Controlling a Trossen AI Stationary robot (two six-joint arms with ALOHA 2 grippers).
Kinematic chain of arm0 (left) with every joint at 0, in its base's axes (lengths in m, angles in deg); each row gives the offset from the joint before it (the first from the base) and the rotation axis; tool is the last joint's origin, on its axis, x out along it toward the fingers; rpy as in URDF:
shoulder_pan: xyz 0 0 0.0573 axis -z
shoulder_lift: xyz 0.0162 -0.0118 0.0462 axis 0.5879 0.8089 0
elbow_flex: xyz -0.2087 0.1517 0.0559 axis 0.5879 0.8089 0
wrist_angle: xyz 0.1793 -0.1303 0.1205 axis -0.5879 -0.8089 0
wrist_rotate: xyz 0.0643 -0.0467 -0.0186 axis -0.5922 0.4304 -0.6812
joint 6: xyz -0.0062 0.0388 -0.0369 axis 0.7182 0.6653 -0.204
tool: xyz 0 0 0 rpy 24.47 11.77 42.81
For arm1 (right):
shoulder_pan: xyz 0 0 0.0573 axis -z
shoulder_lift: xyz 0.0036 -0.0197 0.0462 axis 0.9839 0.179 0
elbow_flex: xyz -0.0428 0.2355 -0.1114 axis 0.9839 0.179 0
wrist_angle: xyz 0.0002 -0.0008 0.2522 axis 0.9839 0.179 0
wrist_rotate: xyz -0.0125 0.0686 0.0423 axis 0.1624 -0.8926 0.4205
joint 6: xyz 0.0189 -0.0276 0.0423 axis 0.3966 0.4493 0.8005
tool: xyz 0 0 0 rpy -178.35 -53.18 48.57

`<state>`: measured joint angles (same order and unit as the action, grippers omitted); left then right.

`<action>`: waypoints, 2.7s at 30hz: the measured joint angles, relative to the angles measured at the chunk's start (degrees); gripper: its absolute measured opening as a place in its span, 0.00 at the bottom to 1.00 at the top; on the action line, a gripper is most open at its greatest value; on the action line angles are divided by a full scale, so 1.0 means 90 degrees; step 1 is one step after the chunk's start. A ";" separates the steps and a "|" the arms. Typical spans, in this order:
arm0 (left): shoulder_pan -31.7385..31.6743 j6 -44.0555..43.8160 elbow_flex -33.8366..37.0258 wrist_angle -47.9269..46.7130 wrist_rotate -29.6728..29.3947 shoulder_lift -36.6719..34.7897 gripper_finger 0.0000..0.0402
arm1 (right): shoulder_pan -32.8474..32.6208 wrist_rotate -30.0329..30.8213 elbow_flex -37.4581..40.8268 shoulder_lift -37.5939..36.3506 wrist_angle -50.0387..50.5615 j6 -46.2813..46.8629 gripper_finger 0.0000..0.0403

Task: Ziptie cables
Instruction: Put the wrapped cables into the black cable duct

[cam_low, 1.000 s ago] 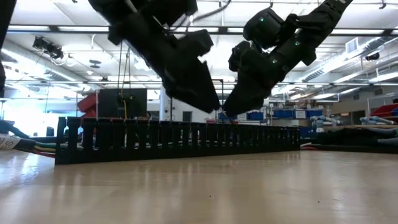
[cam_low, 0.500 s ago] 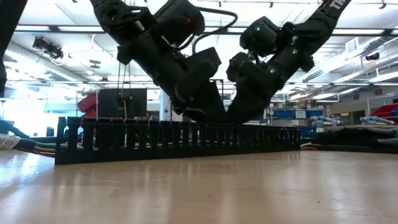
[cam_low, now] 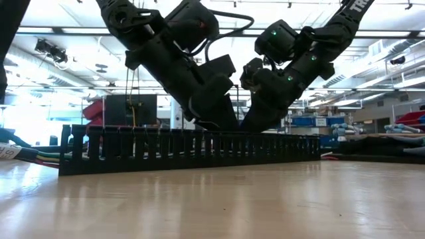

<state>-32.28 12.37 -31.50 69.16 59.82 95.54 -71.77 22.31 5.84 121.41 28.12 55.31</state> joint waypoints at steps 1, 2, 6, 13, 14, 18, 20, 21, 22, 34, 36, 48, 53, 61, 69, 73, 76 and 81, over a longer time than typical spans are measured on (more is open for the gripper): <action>0.0000 0.0002 0.0000 0.0009 -0.0026 0.0003 0.46 | 0.0001 -0.0001 0.0001 0.0000 -0.0003 0.0000 0.25; 0.0000 0.0005 0.0000 0.0043 -0.0061 0.0003 0.43 | 0.0002 0.0001 0.0000 0.0000 -0.0014 0.0000 0.21; 0.0000 0.0005 -0.0002 0.0071 -0.0116 0.0003 0.29 | -0.0032 0.0013 0.0001 0.0000 -0.0146 0.0000 0.05; 0.0001 0.0059 -0.0002 0.0098 -0.0224 0.0003 0.03 | -0.0319 0.0253 0.0000 0.0000 -0.0688 0.0229 0.00; 0.0002 0.0127 -0.0002 0.0122 -0.0236 0.0003 0.02 | -0.0364 0.0368 0.0000 0.0000 -0.0686 0.0266 0.00; 0.0063 0.0184 -0.0002 0.0210 -0.0321 0.0003 0.01 | -0.0472 0.0755 0.0000 0.0000 -0.0597 0.0267 0.00; 0.0109 0.0258 -0.0002 0.0209 -0.0385 0.0003 0.01 | -0.0496 0.0844 0.0000 0.0000 -0.0580 0.0266 0.00; 0.0138 0.0293 -0.0002 0.0210 -0.0442 0.0005 0.01 | -0.0500 0.0853 0.0000 0.0000 -0.0558 0.0265 0.00; 0.0162 0.0315 -0.0002 0.0211 -0.0493 0.0006 0.01 | -0.0500 0.0855 0.0000 0.0000 -0.0554 0.0265 0.00; 0.0296 0.0470 -0.0002 0.0231 -0.0720 -0.0005 0.00 | -0.0516 0.1072 0.0000 0.0000 -0.0427 0.0351 0.00; 0.0299 0.0481 -0.0033 0.0213 -0.0720 -0.0014 0.00 | -0.0554 0.1152 0.0000 0.0000 -0.0427 0.0379 0.00; 0.0478 0.0828 -0.0554 -0.0097 -0.0723 -0.0028 0.00 | -0.0632 0.1550 0.0057 0.0000 -0.0194 0.0434 0.00; 0.0460 0.0824 -0.0597 -0.0370 -0.0835 -0.0028 0.00 | -0.0679 0.1561 0.0293 0.0002 -0.0511 0.0561 0.00; 0.0357 0.0792 -0.0597 -0.0447 -0.0973 -0.0038 0.00 | -0.0897 0.1562 0.0308 0.0007 -0.0983 0.0664 0.00; 0.0339 0.0770 -0.0597 -0.0440 -0.0985 -0.0038 0.00 | -0.0993 0.1777 0.0308 0.0007 -0.1006 0.0603 0.00; 0.0342 0.0767 -0.0597 -0.0440 -0.1007 -0.0038 0.00 | -0.0996 0.1919 0.0308 0.0007 -0.1030 0.0528 0.00; 0.0342 0.0692 -0.0597 -0.0437 -0.0980 -0.0038 0.00 | -0.0996 0.2007 0.0308 0.0007 -0.1101 0.0407 0.00; 0.0345 0.0656 -0.0597 -0.0425 -0.0953 -0.0038 0.00 | -0.0996 0.2007 0.0311 0.0007 -0.1343 0.0141 0.03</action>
<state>-29.18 18.27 -36.87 65.33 51.24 95.20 -80.73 40.37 8.64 121.48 16.04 56.58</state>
